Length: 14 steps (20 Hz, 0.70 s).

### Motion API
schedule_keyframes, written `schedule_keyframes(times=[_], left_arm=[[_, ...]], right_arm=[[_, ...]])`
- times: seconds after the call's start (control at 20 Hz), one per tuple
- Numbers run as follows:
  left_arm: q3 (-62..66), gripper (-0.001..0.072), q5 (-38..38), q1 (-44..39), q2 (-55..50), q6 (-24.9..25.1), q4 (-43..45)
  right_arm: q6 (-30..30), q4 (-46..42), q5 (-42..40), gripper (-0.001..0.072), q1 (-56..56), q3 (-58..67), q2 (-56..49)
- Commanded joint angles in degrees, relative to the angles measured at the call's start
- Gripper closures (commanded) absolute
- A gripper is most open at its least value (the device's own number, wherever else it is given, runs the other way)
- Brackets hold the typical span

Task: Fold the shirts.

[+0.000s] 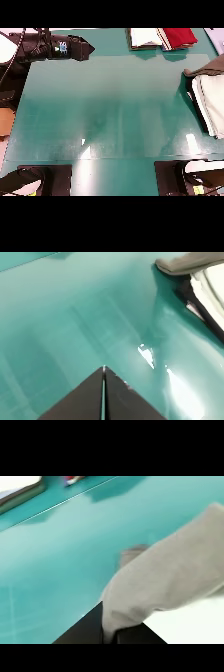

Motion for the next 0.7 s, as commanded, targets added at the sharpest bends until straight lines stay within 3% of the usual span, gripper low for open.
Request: schedule_keyframes(times=[0.0,0.2,0.65], left_arm=[[0.0,0.0676,0.5,0.0,0.0,-0.1,-0.5],[0.0,0.0676,0.0,0.0,0.0,0.0,-0.5],[0.0,0.0676,-3.7,0.0,-0.1,0.5,-0.3]], right_arm=[[0.0,2.7,-1.7,0.0694,-3.0,0.2,1.5],[-1.3,6.0,-7.2,0.0694,-3.0,1.6,5.9],[-3.0,4.6,11.4,0.0694,-7.8,11.4,7.0]])
